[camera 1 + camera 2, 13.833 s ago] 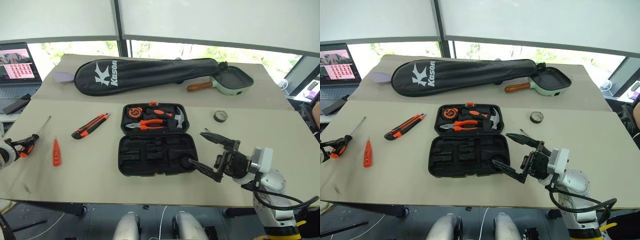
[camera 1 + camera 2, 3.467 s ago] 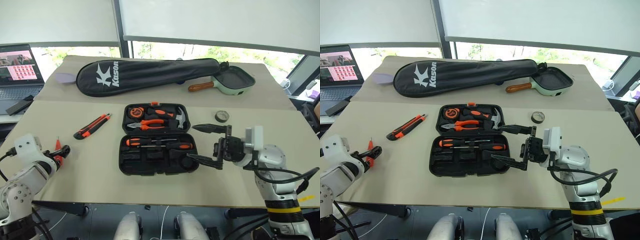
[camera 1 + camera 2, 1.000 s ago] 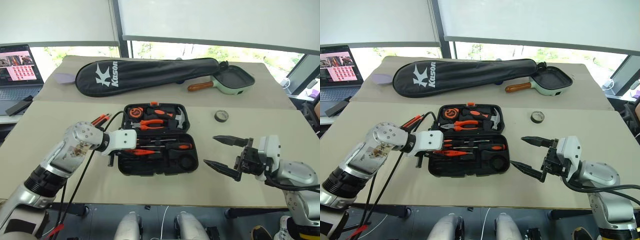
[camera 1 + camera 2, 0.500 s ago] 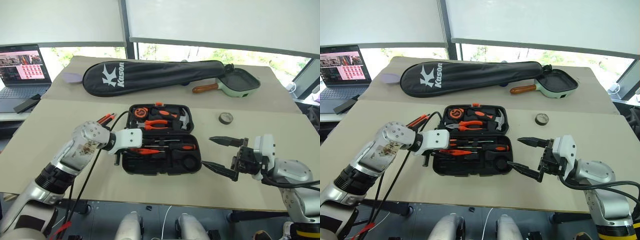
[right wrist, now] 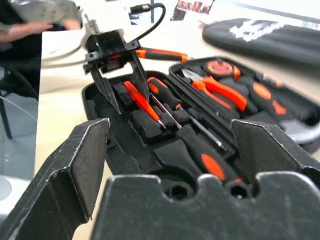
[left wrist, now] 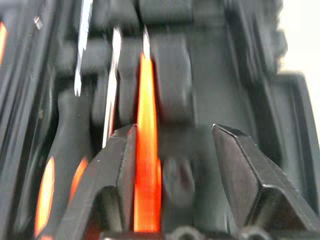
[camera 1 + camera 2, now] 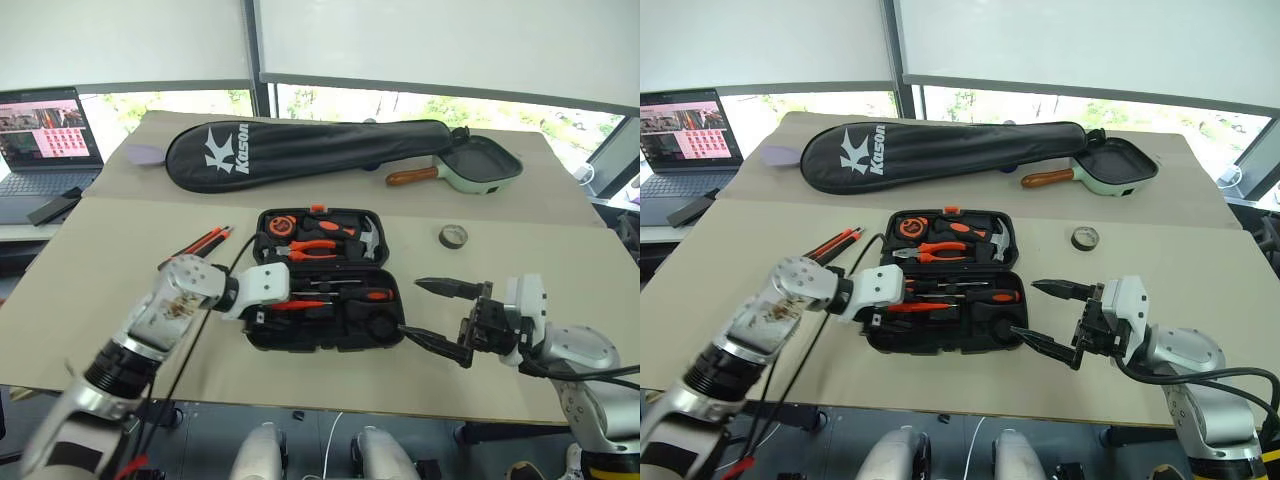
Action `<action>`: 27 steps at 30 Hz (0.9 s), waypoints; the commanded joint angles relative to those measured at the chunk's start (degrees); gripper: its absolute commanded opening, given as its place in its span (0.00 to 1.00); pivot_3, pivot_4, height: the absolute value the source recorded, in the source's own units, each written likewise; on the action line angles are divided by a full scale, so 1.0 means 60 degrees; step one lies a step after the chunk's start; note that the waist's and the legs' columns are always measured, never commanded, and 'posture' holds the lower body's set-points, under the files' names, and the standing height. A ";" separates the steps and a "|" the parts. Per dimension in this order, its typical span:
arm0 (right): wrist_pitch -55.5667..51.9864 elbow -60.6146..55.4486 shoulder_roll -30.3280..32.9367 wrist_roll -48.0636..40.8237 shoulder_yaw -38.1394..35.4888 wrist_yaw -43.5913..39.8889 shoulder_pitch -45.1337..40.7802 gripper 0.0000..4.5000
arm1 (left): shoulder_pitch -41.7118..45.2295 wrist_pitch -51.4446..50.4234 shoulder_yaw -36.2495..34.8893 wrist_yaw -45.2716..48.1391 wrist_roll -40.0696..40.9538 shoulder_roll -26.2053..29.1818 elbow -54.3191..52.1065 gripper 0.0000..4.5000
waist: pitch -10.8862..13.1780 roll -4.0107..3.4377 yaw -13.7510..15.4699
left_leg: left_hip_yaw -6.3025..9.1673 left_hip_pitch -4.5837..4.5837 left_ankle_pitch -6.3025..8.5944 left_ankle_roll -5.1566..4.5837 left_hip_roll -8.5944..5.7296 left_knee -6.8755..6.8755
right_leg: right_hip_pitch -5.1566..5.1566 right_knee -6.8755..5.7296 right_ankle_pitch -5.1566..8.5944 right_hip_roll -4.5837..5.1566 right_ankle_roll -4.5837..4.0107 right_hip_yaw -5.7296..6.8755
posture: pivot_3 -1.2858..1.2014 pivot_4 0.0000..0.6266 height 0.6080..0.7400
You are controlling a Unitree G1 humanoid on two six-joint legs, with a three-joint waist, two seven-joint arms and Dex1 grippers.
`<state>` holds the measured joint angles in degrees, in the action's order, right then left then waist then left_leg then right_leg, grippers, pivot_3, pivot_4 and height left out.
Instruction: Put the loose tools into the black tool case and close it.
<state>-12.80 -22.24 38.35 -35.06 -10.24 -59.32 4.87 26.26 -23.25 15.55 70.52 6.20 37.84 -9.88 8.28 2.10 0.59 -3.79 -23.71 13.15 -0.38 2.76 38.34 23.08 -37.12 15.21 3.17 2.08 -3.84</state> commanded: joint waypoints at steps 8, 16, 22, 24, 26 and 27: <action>-0.0287 -0.0526 0.0209 -0.0310 -0.0408 0.0043 0.0287 1.00 | -0.0897 0.1977 -0.1661 -0.0809 0.1182 -0.0529 0.0528 0.37 | 0.0000 -0.0002 -0.0023 | 0.0018 -0.0004 -0.0001 0.0000 -0.0002 0.0025 | -0.0002 -0.0009 -0.0005 -0.0002 0.0001 -0.0002 | 0.52 0.24 1.00; -0.0220 -0.0545 0.0065 -0.0235 -0.0304 0.0093 0.0388 1.00 | -0.0687 0.2687 -0.1683 -0.1252 0.1312 -0.1492 0.2097 0.01 | -0.0001 -0.0002 0.0003 | 0.0009 -0.0016 0.0003 -0.0005 -0.0005 0.0055 | -0.0007 -0.0007 -0.0011 -0.0001 0.0011 0.0006 | 0.52 0.24 1.00; -0.0187 -0.0586 -0.0005 -0.0232 -0.0311 0.0142 0.0428 1.00 | -0.0619 0.2721 -0.1139 -0.1404 0.0783 -0.1551 0.2499 0.01 | -0.0001 -0.0002 0.0003 | 0.0006 -0.0017 0.0003 -0.0005 -0.0006 0.0057 | -0.0009 -0.0009 -0.0012 -0.0002 0.0012 0.0006 | 0.52 0.24 1.00; -0.0185 -0.0603 -0.0020 -0.0238 -0.0321 0.0155 0.0444 1.00 | -0.0647 0.2512 -0.1025 -0.1355 0.0773 -0.1484 0.2406 0.01 | -0.0001 -0.0002 0.0004 | 0.0004 -0.0017 0.0003 -0.0005 -0.0006 0.0057 | -0.0010 -0.0008 -0.0012 -0.0002 0.0013 0.0006 | 0.52 0.24 1.00; -0.0157 -0.0598 -0.0039 -0.0239 -0.0343 0.0156 0.0476 1.00 | -0.0756 0.2456 -0.0907 -0.1166 0.0811 -0.1357 0.2158 0.01 | -0.0002 -0.0004 0.0003 | 0.0005 -0.0015 0.0003 -0.0005 -0.0006 0.0057 | -0.0012 -0.0009 -0.0012 -0.0002 0.0012 0.0007 | 0.52 0.24 1.00; -0.0143 -0.0589 -0.0046 -0.0233 -0.0352 0.0152 0.0490 1.00 | -0.0811 0.2489 -0.0860 -0.1051 0.0841 -0.1286 0.2052 0.01 | -0.0002 -0.0003 0.0000 | 0.0006 -0.0015 0.0003 -0.0005 -0.0005 0.0057 | -0.0012 -0.0009 -0.0012 -0.0003 0.0012 0.0007 | 0.52 0.24 1.00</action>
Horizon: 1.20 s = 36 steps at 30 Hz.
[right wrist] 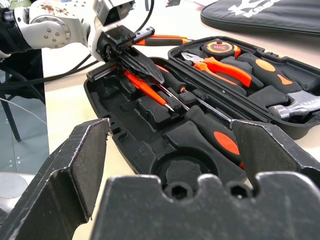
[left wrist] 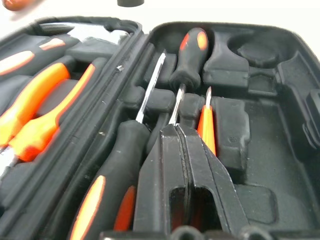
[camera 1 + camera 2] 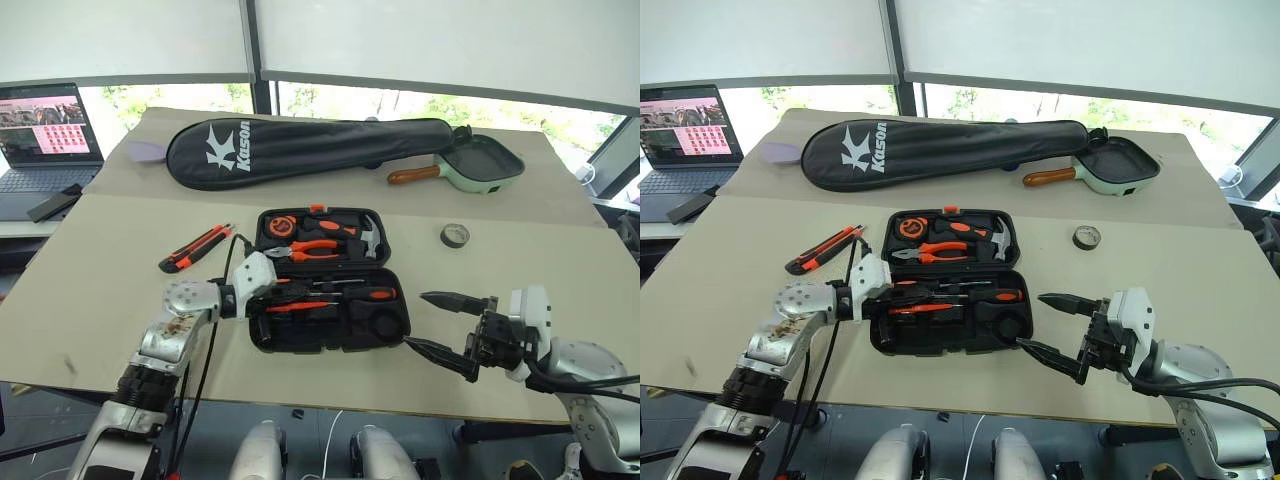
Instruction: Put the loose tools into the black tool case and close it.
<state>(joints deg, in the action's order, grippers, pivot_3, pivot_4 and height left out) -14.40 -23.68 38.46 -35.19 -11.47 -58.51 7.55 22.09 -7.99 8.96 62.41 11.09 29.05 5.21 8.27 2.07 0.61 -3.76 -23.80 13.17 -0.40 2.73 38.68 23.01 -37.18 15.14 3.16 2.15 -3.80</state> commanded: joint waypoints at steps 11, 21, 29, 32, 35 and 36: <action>0.0200 -0.0166 -0.0241 -0.0040 -0.0041 0.0060 -0.0086 1.00 | -0.0349 -0.0117 0.0455 0.0573 -0.0134 0.0638 -0.0403 0.01 | -0.0002 -0.0003 -0.0010 | -0.0002 0.0006 0.0001 -0.0001 0.0002 0.0001 | -0.0003 0.0000 0.0000 0.0000 0.0000 0.0000 | 0.52 0.24 1.00; 0.0153 -0.0185 -0.0342 0.0002 0.0029 0.0133 -0.0157 1.00 | -0.0169 -0.2004 0.0868 0.0459 -0.0190 0.0910 -0.0613 0.01 | -0.0007 -0.0011 -0.0029 | -0.0005 0.0108 0.0003 -0.0001 0.0003 -0.0002 | -0.0106 0.0008 0.0003 0.0000 0.0001 0.0001 | 0.52 0.24 1.00; 0.0162 -0.0200 -0.0330 -0.0019 0.0121 0.0195 -0.0177 1.00 | -0.0261 -0.2666 0.0743 0.0578 0.0143 0.1053 -0.1111 0.01 | -0.0031 -0.0051 -0.0079 | -0.0005 0.0113 0.0003 -0.0001 0.0006 -0.0003 | -0.0110 0.0010 0.0004 0.0000 0.0001 0.0000 | 0.52 0.24 1.00; 0.0196 -0.0177 -0.0335 -0.0025 0.0135 0.0175 -0.0168 1.00 | -0.0340 -0.1915 0.0121 0.0591 0.0569 0.0859 -0.1146 0.01 | -0.0031 -0.0052 -0.0106 | -0.0005 0.0113 0.0003 -0.0001 0.0006 -0.0003 | -0.0109 0.0011 0.0004 0.0000 0.0000 0.0000 | 0.52 0.24 1.00; 0.0265 -0.0086 -0.0312 -0.0040 0.0086 0.0080 -0.0170 1.00 | -0.0669 -0.1501 -0.0787 0.0615 0.1286 0.0848 -0.1384 0.01 | -0.0028 -0.0049 -0.0145 | 0.0001 0.0100 0.0003 -0.0001 0.0011 -0.0004 | -0.0094 0.0010 0.0004 -0.0001 -0.0001 -0.0001 | 0.52 0.24 1.00; 0.0285 -0.0045 -0.0301 -0.0051 0.0057 0.0045 -0.0176 1.00 | -0.0818 -0.1485 -0.1043 0.0589 0.1459 0.0924 -0.1456 0.01 | -0.0028 -0.0049 -0.0156 | 0.0006 0.0091 0.0003 -0.0001 0.0012 -0.0004 | -0.0087 0.0010 0.0004 -0.0001 -0.0002 -0.0001 | 0.52 0.24 1.00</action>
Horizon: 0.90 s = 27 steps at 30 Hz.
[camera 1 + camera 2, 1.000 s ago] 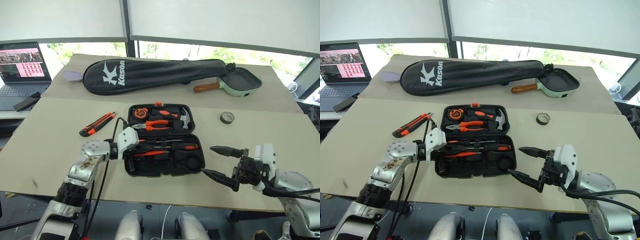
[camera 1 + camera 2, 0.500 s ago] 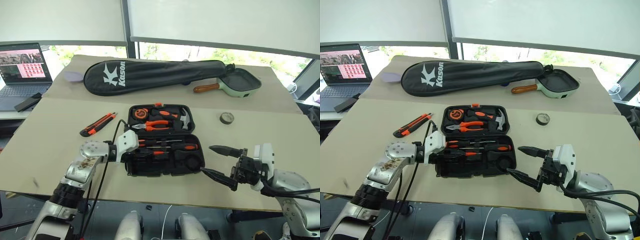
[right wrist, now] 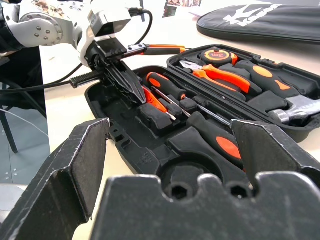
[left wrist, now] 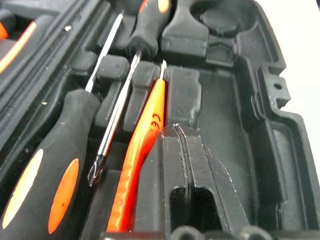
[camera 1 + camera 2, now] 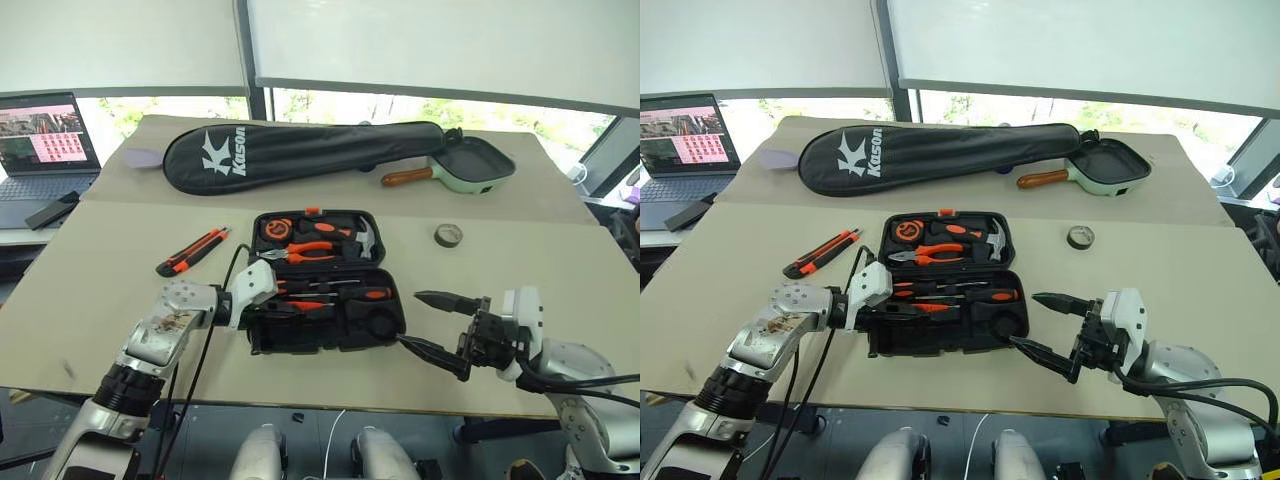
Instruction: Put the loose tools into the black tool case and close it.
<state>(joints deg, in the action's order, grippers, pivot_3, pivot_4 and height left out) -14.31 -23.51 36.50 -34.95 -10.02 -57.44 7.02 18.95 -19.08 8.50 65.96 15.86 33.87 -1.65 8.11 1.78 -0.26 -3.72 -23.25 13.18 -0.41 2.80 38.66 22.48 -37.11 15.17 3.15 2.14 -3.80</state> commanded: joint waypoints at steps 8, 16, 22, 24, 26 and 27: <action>0.0516 0.0435 0.0028 -0.0064 -0.0251 -0.0501 -0.0169 1.00 | -0.1539 0.1618 -0.2212 -0.0228 0.0853 0.0451 -0.0228 0.01 | 0.0006 0.0001 -0.0029 | 0.0016 -0.0003 0.0000 0.0000 0.0000 -0.0005 | 0.0007 0.0003 0.0000 0.0014 0.0000 -0.0001 | 0.52 0.24 1.00; 0.0596 0.0697 -0.0031 -0.0009 -0.0024 -0.0685 -0.0422 1.00 | -0.0436 0.1576 -0.0710 -0.0376 0.0062 0.0009 -0.0153 0.01 | 0.0009 0.0006 0.0098 | -0.0017 -0.0009 0.0000 0.0000 -0.0013 0.0001 | 0.0005 0.0008 -0.0004 0.0019 0.0007 0.0002 | 0.52 0.24 1.00; 0.0571 0.0605 -0.0044 -0.0045 -0.0046 -0.0638 -0.0372 1.00 | 0.0201 0.1114 0.0324 -0.0310 -0.0677 0.0042 0.0500 0.01 | 0.0009 0.0007 0.0034 | -0.0019 -0.0010 0.0000 -0.0001 -0.0012 -0.0003 | 0.0008 0.0009 -0.0003 0.0009 0.0007 -0.0001 | 0.52 0.24 1.00; 0.0558 0.0556 -0.0032 -0.0064 -0.0098 -0.0606 -0.0326 1.00 | 0.0246 0.1099 0.0421 -0.0380 -0.0755 0.0017 0.0602 0.01 | 0.0009 0.0006 0.0021 | -0.0018 -0.0011 0.0001 -0.0001 -0.0010 -0.0004 | 0.0009 0.0009 -0.0003 0.0009 0.0007 -0.0002 | 0.52 0.24 1.00; 0.0559 0.0525 -0.0010 -0.0072 -0.0170 -0.0570 -0.0280 1.00 | 0.0228 0.1063 0.0455 -0.0246 -0.0604 -0.0018 0.0554 0.01 | 0.0009 0.0006 0.0018 | -0.0016 -0.0010 0.0001 -0.0001 -0.0010 -0.0005 | 0.0009 0.0009 -0.0003 0.0009 0.0007 -0.0002 | 0.52 0.24 1.00; 0.0562 0.0522 -0.0005 -0.0071 -0.0210 -0.0539 -0.0266 1.00 | 0.0216 0.0784 0.0450 -0.0305 -0.0525 -0.0054 0.0474 0.01 | 0.0009 0.0006 0.0018 | -0.0016 -0.0008 0.0001 -0.0001 -0.0010 -0.0005 | 0.0007 0.0009 -0.0003 0.0009 0.0006 -0.0002 | 0.52 0.24 1.00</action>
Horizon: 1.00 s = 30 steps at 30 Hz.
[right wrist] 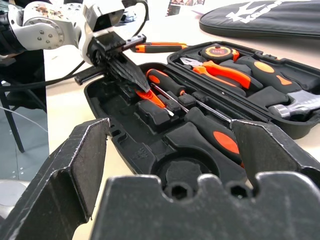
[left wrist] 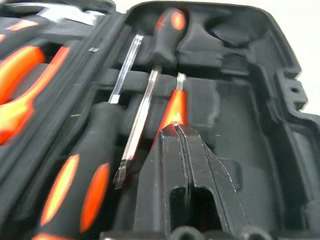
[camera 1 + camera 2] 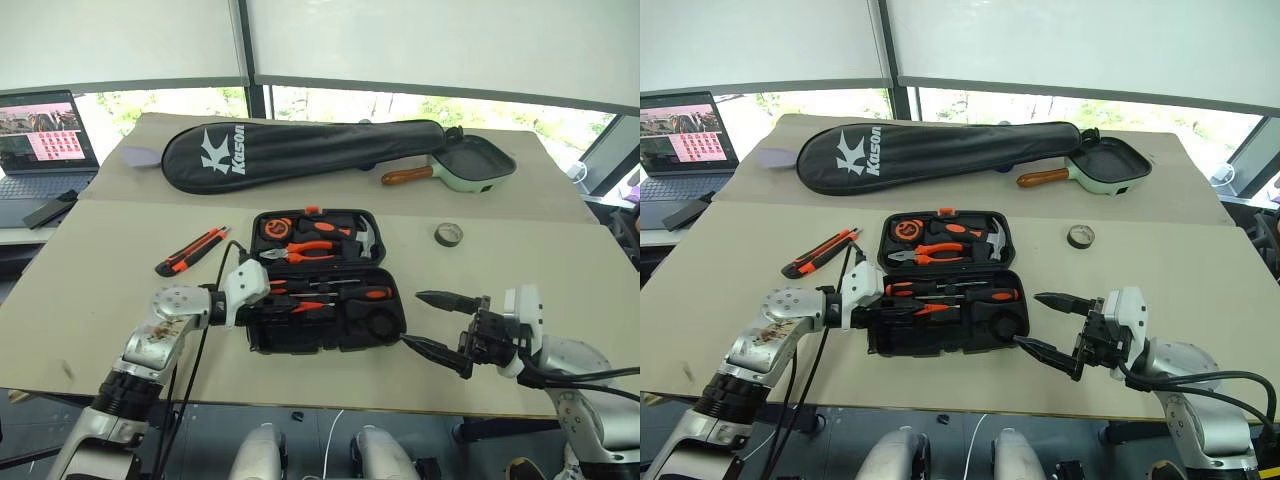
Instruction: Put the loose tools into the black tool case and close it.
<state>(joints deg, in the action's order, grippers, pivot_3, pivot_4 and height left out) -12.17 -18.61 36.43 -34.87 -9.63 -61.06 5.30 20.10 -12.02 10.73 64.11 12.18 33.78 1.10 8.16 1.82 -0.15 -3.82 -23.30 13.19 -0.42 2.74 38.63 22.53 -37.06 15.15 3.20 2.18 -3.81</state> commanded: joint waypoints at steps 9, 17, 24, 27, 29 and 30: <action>0.0198 -0.0272 -0.0029 -0.0087 -0.0233 0.0137 -0.0031 1.00 | -0.0054 -0.2123 0.0094 -0.0692 -0.0042 0.0109 -0.0056 0.01 | -0.0003 -0.0004 -0.0015 | 0.0003 0.0025 0.0000 0.0000 0.0000 0.0000 | -0.0026 -0.0001 0.0001 0.0001 0.0001 0.0000 | 0.52 0.24 1.00; 0.0152 -0.0288 0.0028 -0.0179 -0.0267 0.0025 -0.0011 1.00 | -0.0354 -0.1951 -0.0476 -0.0602 0.0767 -0.0108 -0.0650 0.01 | -0.0014 -0.0024 -0.0085 | 0.0022 0.0031 0.0000 0.0000 0.0007 -0.0001 | -0.0027 -0.0002 0.0003 -0.0001 -0.0003 -0.0002 | 0.52 0.24 1.00; 0.0088 -0.0371 0.0062 -0.0238 -0.0320 -0.0016 0.0119 1.00 | -0.0360 -0.1783 -0.0871 -0.0929 0.0898 -0.0214 -0.0351 0.01 | -0.0011 -0.0022 -0.0094 | 0.0034 0.0013 0.0000 0.0000 0.0005 -0.0002 | -0.0010 0.0000 0.0003 -0.0001 -0.0003 -0.0003 | 0.52 0.24 1.00; 0.0073 -0.0369 0.0042 -0.0225 -0.0279 -0.0002 0.0081 1.00 | -0.0396 -0.1609 -0.0601 -0.0852 0.0668 -0.0171 -0.0267 0.01 | -0.0011 -0.0022 -0.0097 | 0.0033 0.0016 0.0000 0.0000 0.0005 -0.0003 | -0.0010 0.0000 0.0003 -0.0001 -0.0003 -0.0004 | 0.52 0.24 1.00; 0.0067 -0.0347 0.0037 -0.0219 -0.0256 -0.0002 0.0039 1.00 | -0.0418 -0.1665 -0.0424 -0.0784 0.0614 -0.0165 -0.0252 0.01 | -0.0012 -0.0022 -0.0096 | 0.0031 0.0017 0.0000 0.0000 0.0005 -0.0004 | -0.0011 0.0000 0.0003 -0.0001 -0.0003 -0.0004 | 0.52 0.24 1.00; 0.0074 -0.0325 0.0034 -0.0216 -0.0250 -0.0010 0.0019 1.00 | -0.0415 -0.1673 -0.0328 -0.0755 0.0564 -0.0156 -0.0223 0.01 | -0.0011 -0.0022 -0.0096 | 0.0031 0.0017 0.0000 0.0000 0.0005 -0.0004 | -0.0011 0.0000 0.0003 -0.0001 -0.0003 -0.0004 | 0.52 0.24 1.00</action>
<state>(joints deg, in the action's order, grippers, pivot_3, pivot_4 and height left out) -12.18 -19.01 36.45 -35.04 -10.01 -61.04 5.90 18.16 -21.45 7.07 59.28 17.11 32.27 -1.50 8.09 1.69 -0.72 -3.64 -23.19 13.19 -0.42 2.77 38.61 22.46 -37.06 15.17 3.20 2.16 -3.84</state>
